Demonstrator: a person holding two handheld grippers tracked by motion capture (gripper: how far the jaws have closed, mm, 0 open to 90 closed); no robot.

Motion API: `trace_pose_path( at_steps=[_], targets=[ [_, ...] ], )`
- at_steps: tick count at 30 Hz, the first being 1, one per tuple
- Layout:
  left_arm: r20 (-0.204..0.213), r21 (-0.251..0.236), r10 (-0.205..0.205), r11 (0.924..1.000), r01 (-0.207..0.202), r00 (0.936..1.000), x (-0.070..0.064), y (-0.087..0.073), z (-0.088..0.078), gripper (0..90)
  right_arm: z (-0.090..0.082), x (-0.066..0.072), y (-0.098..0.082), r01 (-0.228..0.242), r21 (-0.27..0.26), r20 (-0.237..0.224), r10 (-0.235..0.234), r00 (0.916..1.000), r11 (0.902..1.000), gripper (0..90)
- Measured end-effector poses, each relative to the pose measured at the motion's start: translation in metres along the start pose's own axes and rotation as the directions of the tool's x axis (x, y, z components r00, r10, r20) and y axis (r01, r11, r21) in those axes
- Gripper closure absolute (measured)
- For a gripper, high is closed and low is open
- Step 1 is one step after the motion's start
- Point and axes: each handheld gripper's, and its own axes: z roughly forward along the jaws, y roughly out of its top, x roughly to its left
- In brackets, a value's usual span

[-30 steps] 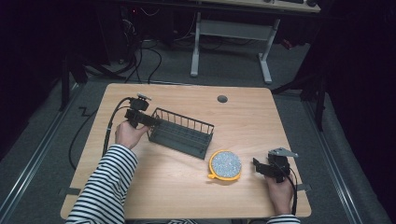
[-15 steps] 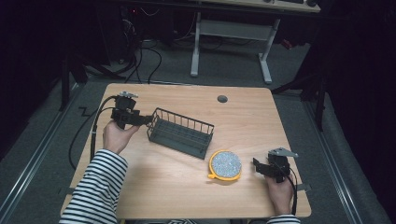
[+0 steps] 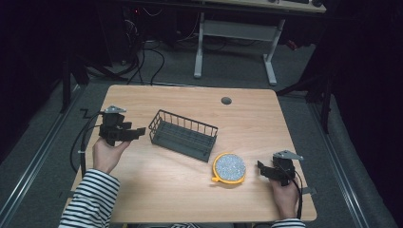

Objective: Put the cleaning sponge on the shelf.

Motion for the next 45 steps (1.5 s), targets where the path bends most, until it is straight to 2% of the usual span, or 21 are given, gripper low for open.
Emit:
trace_pose_path(
  at_steps=[4,5,11,16,26,33,38,45],
  targets=[
    [0.008,-0.012,-0.023,0.9997,0.023,0.9997,0.003,-0.01,-0.004,34.4,0.0,0.0,0.0,0.001,-0.001,0.0,-0.001,1.0,1.0,28.8],
    [0.015,-0.022,-0.043,0.9988,0.043,0.999,0.005,-0.017,-0.007,34.2,0.0,0.0,0.0,0.001,-0.001,0.0,-0.001,1.0,1.0,28.8],
    [0.014,-0.051,-0.079,0.9955,0.08,0.9968,0.01,-0.036,-0.013,33.7,0.0,0.0,0.0,-0.001,0.0,0.001,0.001,1.0,1.0,28.8],
    [0.019,-0.064,-0.097,0.9932,0.098,0.9952,0.012,-0.045,-0.016,34.0,0.0,0.0,0.0,-0.002,0.0,0.002,0.002,1.0,1.0,28.8],
    [0.022,-0.081,-0.136,0.9871,0.138,0.9904,0.014,-0.075,-0.017,33.7,0.0,0.0,0.0,-0.004,0.001,0.002,0.004,1.0,1.0,28.8],
    [0.02,-0.073,-0.112,0.9909,0.113,0.9935,0.011,-0.088,-0.008,33.7,0.0,0.0,0.0,-0.004,0.001,0.003,0.004,1.0,1.0,28.8],
    [0.018,-0.075,-0.122,0.9895,0.123,0.9923,0.01,-0.095,-0.004,33.3,0.0,0.0,0.0,-0.004,0.001,0.003,0.003,1.0,1.0,28.8],
    [-0.02,-0.073,-0.113,0.9911,0.112,0.9933,0.01,-0.104,0.007,33.1,0.0,0.001,0.0,-0.005,0.001,0.003,0.005,1.0,1.0,28.8]
  ],
)
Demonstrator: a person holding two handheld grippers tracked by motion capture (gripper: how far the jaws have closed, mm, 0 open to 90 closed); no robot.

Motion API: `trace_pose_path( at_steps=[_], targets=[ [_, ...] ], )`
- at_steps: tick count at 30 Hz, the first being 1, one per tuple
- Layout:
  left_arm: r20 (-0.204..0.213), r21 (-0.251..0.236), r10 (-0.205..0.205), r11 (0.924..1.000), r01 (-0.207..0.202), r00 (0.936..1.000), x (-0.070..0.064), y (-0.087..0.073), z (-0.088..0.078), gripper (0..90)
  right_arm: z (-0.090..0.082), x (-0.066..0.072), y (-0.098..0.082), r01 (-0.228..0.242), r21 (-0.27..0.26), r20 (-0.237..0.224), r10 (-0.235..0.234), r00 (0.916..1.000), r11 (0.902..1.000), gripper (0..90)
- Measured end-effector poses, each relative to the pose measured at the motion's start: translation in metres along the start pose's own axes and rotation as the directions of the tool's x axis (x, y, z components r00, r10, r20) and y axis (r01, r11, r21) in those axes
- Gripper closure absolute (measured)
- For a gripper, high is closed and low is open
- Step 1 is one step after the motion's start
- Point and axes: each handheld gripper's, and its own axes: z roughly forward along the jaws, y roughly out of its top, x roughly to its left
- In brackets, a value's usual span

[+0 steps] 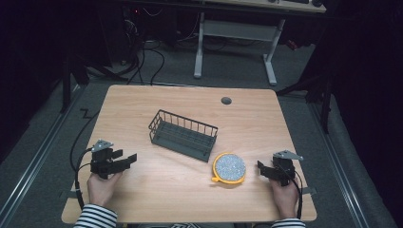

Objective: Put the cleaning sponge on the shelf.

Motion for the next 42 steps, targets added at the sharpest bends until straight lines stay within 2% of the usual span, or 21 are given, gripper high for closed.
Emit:
trace_pose_path(
  at_steps=[3,4,5,11,19,24,27,28,29,32,34,38,39,41,42],
  targets=[
    [-0.038,0.01,0.007,0.9999,-0.007,0.9992,0.001,-0.006,0.009,33.2,0.0,0.0,0.0,0.001,-0.001,0.0,-0.001,1.0,1.0,28.8],
    [-0.038,0.01,0.007,0.9999,-0.007,0.9992,0.001,-0.006,0.009,33.2,0.0,0.0,0.0,0.001,-0.001,0.0,-0.001,1.0,1.0,28.8],
    [-0.078,0.024,0.038,0.999,-0.037,0.9962,-0.001,-0.008,0.014,33.2,0.0,0.0,0.0,0.001,-0.001,0.0,-0.001,1.0,1.0,28.8],
    [-0.102,0.054,0.081,0.9957,-0.076,0.9915,-0.007,-0.013,0.025,32.6,0.0,0.0,0.0,0.0,0.0,0.0,0.0,1.0,1.0,28.9],
    [-0.133,0.049,0.095,0.9948,-0.089,0.9865,-0.005,-0.015,0.034,32.5,0.0,0.0,0.0,0.003,-0.002,-0.001,-0.003,1.0,1.0,28.9],
    [-0.179,0.057,0.108,0.9935,-0.099,0.9779,0.0,-0.015,0.04,31.1,0.0,-0.001,0.001,-0.01,-0.005,0.005,0.01,0.9999,0.9999,31.2],
    [-0.189,0.072,0.114,0.9922,-0.102,0.9753,0.001,-0.016,0.044,30.6,0.0,-0.001,0.0,-0.014,-0.001,0.009,0.014,0.9999,0.9999,32.0],
    [-0.189,0.072,0.114,0.9922,-0.102,0.9753,0.001,-0.016,0.044,29.9,0.0,0.0,0.0,-0.01,-0.001,0.009,0.01,0.9999,0.9999,32.3],
    [-0.197,0.065,0.126,0.9913,-0.115,0.9722,0.001,-0.017,0.046,29.9,-0.001,0.0,0.0,-0.009,0.002,0.007,0.009,0.9999,1.0,32.3],
    [-0.199,0.058,0.132,0.9907,-0.123,0.9711,0.0,-0.018,0.047,29.5,-0.001,-0.001,0.0,-0.004,0.003,0.002,0.004,1.0,1.0,32.2],
    [-0.206,0.057,0.144,0.9892,-0.135,0.968,-0.001,-0.019,0.047,29.0,-0.003,-0.001,-0.001,0.006,-0.004,-0.007,-0.006,1.0,1.0,40.5],
    [-0.207,0.058,0.144,0.9892,-0.135,0.9677,-0.001,-0.019,0.047,28.2,-0.005,0.001,-0.004,0.011,-0.016,-0.018,-0.011,0.9998,0.9998,43.1],
    [-0.207,0.057,0.143,0.9894,-0.134,0.9678,-0.001,-0.019,0.047,28.1,-0.007,0.002,-0.005,0.002,-0.024,-0.041,-0.003,0.9992,0.9997,44.5],
    [-0.208,0.057,0.143,0.9894,-0.133,0.9678,-0.001,-0.019,0.047,28.0,-0.008,0.002,-0.006,-0.004,-0.025,-0.049,0.003,0.9988,0.9997,45.1],
    [-0.207,0.056,0.141,0.9897,-0.132,0.9681,-0.001,-0.019,0.047,27.9,-0.01,0.004,-0.008,-0.016,-0.024,-0.075,0.015,0.9971,0.9996,46.8]
  ],
)
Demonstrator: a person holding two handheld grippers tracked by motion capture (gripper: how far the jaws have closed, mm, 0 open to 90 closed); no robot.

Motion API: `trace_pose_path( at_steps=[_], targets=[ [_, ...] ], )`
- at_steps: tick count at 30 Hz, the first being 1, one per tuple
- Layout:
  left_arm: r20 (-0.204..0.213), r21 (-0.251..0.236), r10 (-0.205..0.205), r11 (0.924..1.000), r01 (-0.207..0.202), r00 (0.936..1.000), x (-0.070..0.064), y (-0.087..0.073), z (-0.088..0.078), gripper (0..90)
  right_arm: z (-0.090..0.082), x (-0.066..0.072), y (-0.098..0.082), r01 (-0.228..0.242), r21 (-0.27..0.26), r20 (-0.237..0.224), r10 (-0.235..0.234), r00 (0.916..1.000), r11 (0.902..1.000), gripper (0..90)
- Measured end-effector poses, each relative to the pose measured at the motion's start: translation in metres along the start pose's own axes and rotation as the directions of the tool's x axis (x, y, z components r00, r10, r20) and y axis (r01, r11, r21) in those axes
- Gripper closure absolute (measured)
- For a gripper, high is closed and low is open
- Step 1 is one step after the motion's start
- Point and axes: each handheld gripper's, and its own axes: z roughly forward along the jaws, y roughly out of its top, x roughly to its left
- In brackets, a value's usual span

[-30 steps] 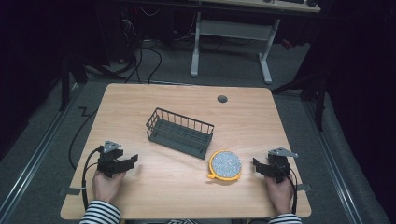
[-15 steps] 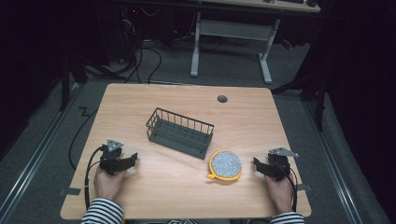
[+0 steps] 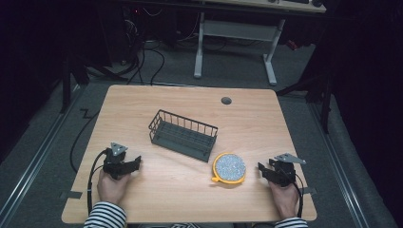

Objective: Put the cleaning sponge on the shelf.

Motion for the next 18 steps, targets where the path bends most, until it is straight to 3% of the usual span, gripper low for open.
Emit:
trace_pose_path(
  at_steps=[8,10,18],
  targets=[
    [0.001,0.0,-0.002,1.0,0.002,1.0,0.0,0.0,0.0,28.0,-0.011,0.011,0.0,0.01,0.031,-0.101,-0.007,0.9949,0.9995,50.2],
    [0.001,0.0,-0.002,1.0,0.002,1.0,0.0,0.0,0.0,28.0,-0.015,0.015,0.005,0.021,0.06,-0.144,-0.013,0.9895,0.998,51.0],
    [0.001,-0.002,-0.004,1.0,0.004,1.0,0.0,0.0,0.0,27.9,-0.015,0.036,0.026,0.066,0.095,-0.206,-0.045,0.9775,0.9933,45.4]
  ],
)
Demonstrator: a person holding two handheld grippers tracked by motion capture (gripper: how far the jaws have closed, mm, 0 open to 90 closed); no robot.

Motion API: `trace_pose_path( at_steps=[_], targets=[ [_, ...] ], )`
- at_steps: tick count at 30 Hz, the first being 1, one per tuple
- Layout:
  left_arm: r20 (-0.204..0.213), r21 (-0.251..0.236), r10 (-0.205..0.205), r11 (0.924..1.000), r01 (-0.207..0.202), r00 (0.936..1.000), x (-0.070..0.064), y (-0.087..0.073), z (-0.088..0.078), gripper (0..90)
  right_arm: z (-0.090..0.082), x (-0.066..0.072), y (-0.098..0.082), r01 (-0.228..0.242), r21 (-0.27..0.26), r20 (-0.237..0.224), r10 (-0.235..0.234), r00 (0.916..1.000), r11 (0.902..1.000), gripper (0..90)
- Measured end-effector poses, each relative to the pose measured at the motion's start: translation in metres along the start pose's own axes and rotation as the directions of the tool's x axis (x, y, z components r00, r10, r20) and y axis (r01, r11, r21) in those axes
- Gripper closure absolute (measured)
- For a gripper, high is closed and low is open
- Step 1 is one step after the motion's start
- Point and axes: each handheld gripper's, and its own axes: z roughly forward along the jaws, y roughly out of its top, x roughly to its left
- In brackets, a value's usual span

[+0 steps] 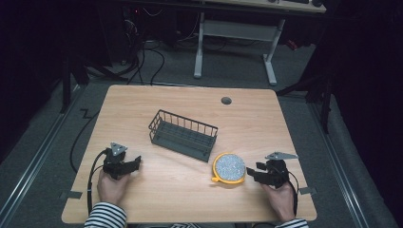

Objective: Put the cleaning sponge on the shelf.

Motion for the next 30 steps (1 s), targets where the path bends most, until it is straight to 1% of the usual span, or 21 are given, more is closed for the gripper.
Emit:
trace_pose_path(
  at_steps=[2,3,4,6,9,11,13,15,16,18,20,23,24,29,30],
  targets=[
    [0.001,0.0,-0.001,1.0,0.001,1.0,0.0,0.0,0.0,27.9,0.001,0.002,0.003,0.005,0.007,-0.003,-0.005,1.0,1.0,45.4],
    [0.001,-0.001,-0.002,1.0,0.002,1.0,0.0,0.0,0.0,27.9,0.004,0.005,0.009,0.016,0.023,-0.008,-0.016,0.9998,0.9996,45.9],
    [0.003,-0.001,-0.005,1.0,0.005,1.0,0.0,0.0,0.0,27.9,0.004,0.005,0.009,0.016,0.023,-0.008,-0.016,0.9998,0.9996,45.9],
    [0.009,-0.001,-0.009,1.0,0.009,0.9999,0.001,0.0,0.0,27.9,0.007,0.009,0.015,0.028,0.041,-0.016,-0.027,0.9995,0.9988,46.0],
    [0.011,-0.004,-0.012,0.9999,0.012,0.9999,0.001,0.0,0.0,27.9,0.013,0.012,0.022,0.029,0.078,-0.03,-0.027,0.9992,0.9965,45.6],
    [0.011,-0.004,-0.012,0.9999,0.012,0.9999,0.001,0.0,0.0,27.9,0.017,0.014,0.027,0.037,0.103,-0.031,-0.034,0.9989,0.994,44.7],
    [0.012,-0.005,-0.014,0.9999,0.014,0.9998,0.002,0.0,0.0,27.9,0.022,0.016,0.033,0.044,0.118,-0.036,-0.04,0.9986,0.992,43.9],
    [0.013,-0.006,-0.015,0.9999,0.015,0.9998,0.002,0.0,0.0,27.9,0.024,0.016,0.035,0.043,0.121,-0.035,-0.039,0.9986,0.9918,43.7],
    [0.014,-0.006,-0.016,0.9999,0.016,0.9998,0.002,0.0,0.0,27.9,0.026,0.016,0.039,0.034,0.132,-0.042,-0.029,0.9987,0.9906,43.0],
    [0.016,-0.006,-0.017,0.9998,0.018,0.9997,0.002,0.0,0.0,27.9,0.03,0.016,0.042,0.033,0.139,-0.043,-0.028,0.9987,0.9898,43.2],
    [0.016,-0.007,-0.018,0.9998,0.018,0.9997,0.002,0.0,0.0,27.9,0.033,0.016,0.043,0.037,0.158,-0.039,-0.031,0.9988,0.9868,43.6],
    [0.016,-0.006,-0.018,0.9998,0.018,0.9997,0.002,0.0,0.0,27.9,0.039,0.014,0.045,0.025,0.179,-0.065,-0.014,0.9978,0.9836,43.4],
    [0.016,-0.006,-0.018,0.9998,0.018,0.9997,0.002,0.0,0.0,27.9,0.039,0.014,0.045,0.025,0.179,-0.065,-0.014,0.9978,0.9836,43.4],
    [0.016,-0.006,-0.017,0.9998,0.017,0.9997,0.002,0.0,0.0,27.9,0.045,0.009,0.044,-0.006,0.207,-0.096,0.027,0.995,0.9782,43.3],
    [0.016,-0.006,-0.017,0.9998,0.017,0.9997,0.002,0.0,0.0,27.9,0.046,0.008,0.044,-0.007,0.207,-0.103,0.029,0.9942,0.9782,44.2]
  ],
)
